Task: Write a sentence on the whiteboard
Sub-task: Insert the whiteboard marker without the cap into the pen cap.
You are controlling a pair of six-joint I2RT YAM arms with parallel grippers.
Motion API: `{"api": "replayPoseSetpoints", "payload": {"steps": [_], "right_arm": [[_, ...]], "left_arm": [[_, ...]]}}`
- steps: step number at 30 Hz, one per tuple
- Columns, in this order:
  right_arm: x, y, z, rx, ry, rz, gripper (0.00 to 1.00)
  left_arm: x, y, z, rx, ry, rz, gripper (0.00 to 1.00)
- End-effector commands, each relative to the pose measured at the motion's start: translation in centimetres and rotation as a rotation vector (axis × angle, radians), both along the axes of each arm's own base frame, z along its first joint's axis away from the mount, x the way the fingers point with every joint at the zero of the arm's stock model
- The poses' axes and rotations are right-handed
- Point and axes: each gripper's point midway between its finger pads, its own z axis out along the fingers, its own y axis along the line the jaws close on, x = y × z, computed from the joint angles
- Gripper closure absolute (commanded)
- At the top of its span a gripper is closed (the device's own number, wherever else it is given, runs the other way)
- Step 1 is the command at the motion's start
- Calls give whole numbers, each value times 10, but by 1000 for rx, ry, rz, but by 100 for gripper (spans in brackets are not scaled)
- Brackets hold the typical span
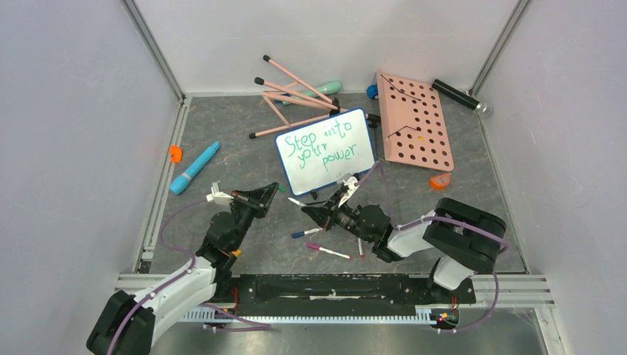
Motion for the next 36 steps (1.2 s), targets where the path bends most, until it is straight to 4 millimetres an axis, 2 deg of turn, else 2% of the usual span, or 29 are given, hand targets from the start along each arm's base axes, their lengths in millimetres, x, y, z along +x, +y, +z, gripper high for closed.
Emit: {"api": "replayPoseSetpoints", "payload": {"steps": [1,36], "right_arm": [[3,10,19,48,-37,8,100],[13,14,24,28,-67,-21,100]], "left_arm": [[-7,14,-40,7,86,46,98],[-7,14,-43,15,97,48,98]]}}
